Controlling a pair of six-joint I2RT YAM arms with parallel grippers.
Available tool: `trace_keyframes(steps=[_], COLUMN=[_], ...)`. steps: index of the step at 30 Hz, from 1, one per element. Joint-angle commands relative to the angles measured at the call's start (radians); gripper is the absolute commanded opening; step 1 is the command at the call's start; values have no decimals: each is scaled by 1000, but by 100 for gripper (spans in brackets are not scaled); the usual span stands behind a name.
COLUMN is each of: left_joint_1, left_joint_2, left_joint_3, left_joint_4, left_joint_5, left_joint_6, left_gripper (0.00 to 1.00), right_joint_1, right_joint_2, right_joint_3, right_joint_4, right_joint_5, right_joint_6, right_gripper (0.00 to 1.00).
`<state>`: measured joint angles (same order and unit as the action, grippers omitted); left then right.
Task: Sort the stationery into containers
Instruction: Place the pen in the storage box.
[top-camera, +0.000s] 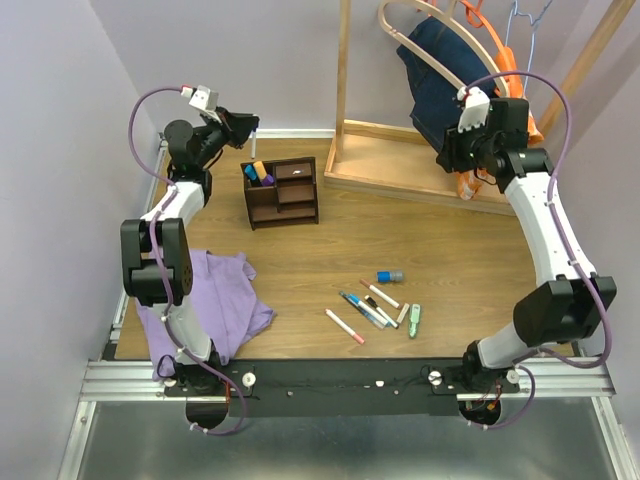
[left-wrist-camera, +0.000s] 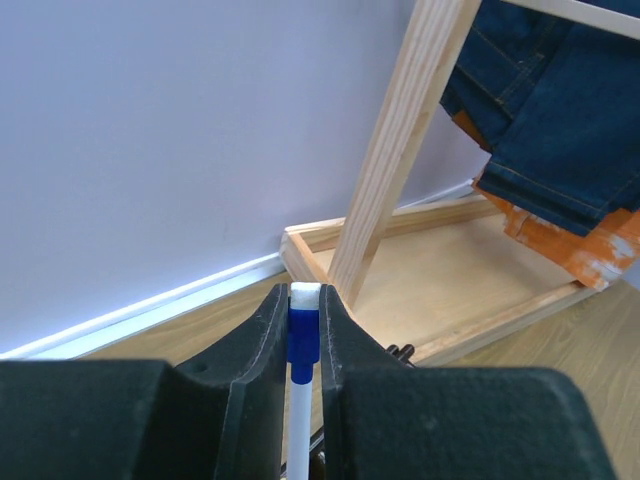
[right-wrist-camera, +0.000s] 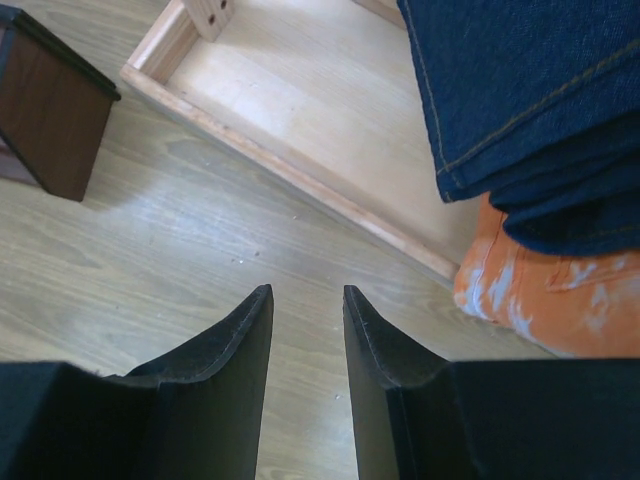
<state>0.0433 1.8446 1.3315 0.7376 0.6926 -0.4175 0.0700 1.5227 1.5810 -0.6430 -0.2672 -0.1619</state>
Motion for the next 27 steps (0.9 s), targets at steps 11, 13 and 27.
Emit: trace_keyframes(steps=[11,13,27], left_joint_1=[4,6,43], left_joint_2=[27,30,22], left_joint_3=[-253,-270,-333], left_joint_4=[321,327,328], left_joint_5=[35,33,70], left_joint_6=[-66,-57,-44], left_gripper=[0,0,9], right_joint_1=[-4,7,42], right_joint_2=[136,134,100], right_joint_3=[105,91,25], right_joint_4=[-54,-49,-38], right_joint_5=[8,9,23], right_joint_6=[-42,-39,-53], right_gripper=[42,42,42])
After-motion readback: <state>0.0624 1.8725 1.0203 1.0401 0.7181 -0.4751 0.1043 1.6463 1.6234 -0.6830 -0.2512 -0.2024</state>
